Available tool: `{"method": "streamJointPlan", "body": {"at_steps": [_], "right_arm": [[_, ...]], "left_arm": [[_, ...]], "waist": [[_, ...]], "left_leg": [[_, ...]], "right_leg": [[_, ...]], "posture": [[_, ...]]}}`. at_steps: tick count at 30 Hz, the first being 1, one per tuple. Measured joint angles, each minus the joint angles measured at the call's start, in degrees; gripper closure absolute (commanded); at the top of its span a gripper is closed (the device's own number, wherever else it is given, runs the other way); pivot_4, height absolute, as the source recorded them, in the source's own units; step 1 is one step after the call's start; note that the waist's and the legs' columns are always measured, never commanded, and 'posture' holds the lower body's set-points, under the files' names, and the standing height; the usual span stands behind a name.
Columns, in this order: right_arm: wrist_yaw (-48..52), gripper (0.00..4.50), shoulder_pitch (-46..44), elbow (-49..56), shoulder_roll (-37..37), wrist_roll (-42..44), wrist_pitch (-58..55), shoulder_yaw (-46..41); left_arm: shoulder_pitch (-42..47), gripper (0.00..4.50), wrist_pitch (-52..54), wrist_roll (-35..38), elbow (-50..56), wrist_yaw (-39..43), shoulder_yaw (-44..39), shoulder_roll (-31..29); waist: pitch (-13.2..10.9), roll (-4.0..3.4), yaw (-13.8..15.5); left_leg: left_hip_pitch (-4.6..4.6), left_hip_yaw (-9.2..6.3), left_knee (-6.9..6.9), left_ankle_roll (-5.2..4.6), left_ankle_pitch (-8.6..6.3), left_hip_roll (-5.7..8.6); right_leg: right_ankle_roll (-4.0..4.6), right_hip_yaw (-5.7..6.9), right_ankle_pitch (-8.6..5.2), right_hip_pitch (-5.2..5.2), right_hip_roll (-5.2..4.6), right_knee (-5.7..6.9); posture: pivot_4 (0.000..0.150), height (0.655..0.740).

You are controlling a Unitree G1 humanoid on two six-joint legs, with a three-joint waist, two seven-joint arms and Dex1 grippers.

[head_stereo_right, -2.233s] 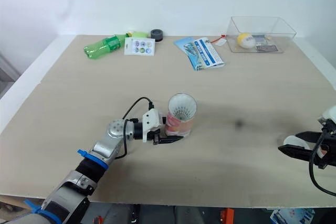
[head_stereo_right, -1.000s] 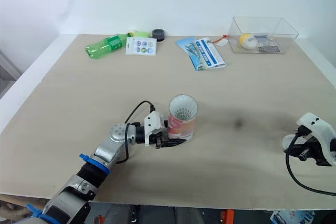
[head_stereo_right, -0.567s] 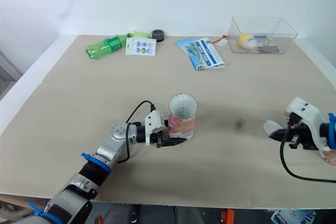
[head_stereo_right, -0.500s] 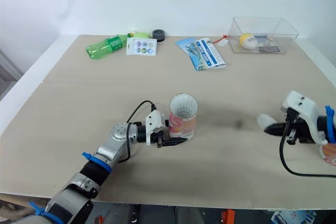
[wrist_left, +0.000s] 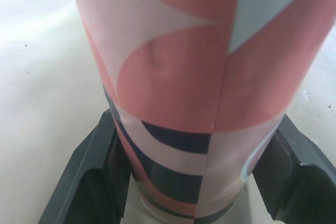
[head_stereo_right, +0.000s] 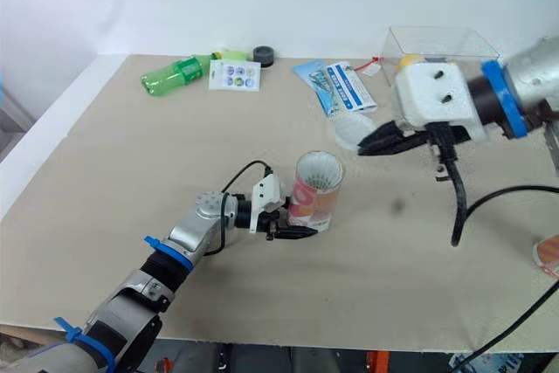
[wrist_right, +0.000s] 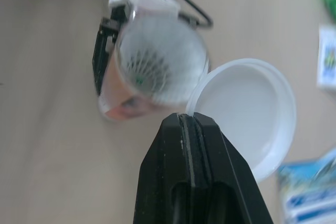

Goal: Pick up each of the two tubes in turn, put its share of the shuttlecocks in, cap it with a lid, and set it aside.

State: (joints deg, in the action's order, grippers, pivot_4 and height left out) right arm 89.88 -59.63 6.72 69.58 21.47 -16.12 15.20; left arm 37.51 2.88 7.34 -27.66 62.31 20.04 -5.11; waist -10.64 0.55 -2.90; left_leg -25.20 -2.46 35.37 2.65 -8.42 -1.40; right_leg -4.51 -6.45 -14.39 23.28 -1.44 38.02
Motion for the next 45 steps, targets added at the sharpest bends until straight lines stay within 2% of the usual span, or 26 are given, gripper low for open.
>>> {"method": "streamJointPlan", "body": {"at_steps": [7, 10, 14, 35, 45], "right_arm": [[0.1, 4.46, -6.0, -1.7, 0.3, 4.5, 4.8, 10.6], [0.2, 4.46, -8.4, -1.6, 3.1, 7.7, 6.2, 17.6], [0.2, 4.46, -9.5, -2.2, 4.3, 8.4, 7.8, 21.2], [0.2, 4.46, -14.0, -3.0, 2.0, 10.8, 7.2, 27.5], [0.3, 4.46, -15.5, -5.4, 1.8, 8.7, 9.4, 29.4]], "left_arm": [[0.3, 1.82, 0.0, -0.1, 0.0, 0.3, 0.3, -0.2], [0.2, 1.82, 0.1, -0.1, 0.3, 0.3, 0.3, -0.6], [-0.3, 1.82, 0.8, -0.1, 1.3, -0.3, 0.2, -0.7], [-1.5, 1.82, 2.0, 0.0, 3.0, -0.9, 0.3, -1.1], [-1.6, 1.82, 2.6, 0.0, 3.2, -1.8, 0.3, -1.1]], "waist": [[0.0, 0.02, 0.1], [0.0, 0.03, 0.1], [0.0, 0.04, 0.1], [0.0, 0.05, 0.0], [0.1, 0.14, 0.0]], "left_leg": [[0.00, -0.04, -0.02, 0.06, -0.05, -0.02], [0.02, -0.02, -0.01, 0.06, -0.05, -0.04], [0.04, -0.01, 0.00, 0.06, -0.05, -0.06], [0.10, -0.03, -0.01, 0.06, -0.05, -0.16], [0.16, 0.00, 0.06, 0.06, -0.04, -0.18]], "right_leg": [[0.01, 0.01, -0.08, -0.01, 0.02, 0.01], [0.04, 0.01, -0.08, -0.01, 0.02, 0.01], [0.06, 0.02, -0.06, -0.02, 0.03, 0.02], [0.17, 0.07, -0.04, -0.02, 0.11, 0.05], [0.22, 0.07, 0.08, -0.05, 0.10, 0.06]], "posture": [[0.150, 0.7400], [0.150, 0.7400], [0.150, 0.7400], [0.150, 0.7400], [0.150, 0.7400]]}}
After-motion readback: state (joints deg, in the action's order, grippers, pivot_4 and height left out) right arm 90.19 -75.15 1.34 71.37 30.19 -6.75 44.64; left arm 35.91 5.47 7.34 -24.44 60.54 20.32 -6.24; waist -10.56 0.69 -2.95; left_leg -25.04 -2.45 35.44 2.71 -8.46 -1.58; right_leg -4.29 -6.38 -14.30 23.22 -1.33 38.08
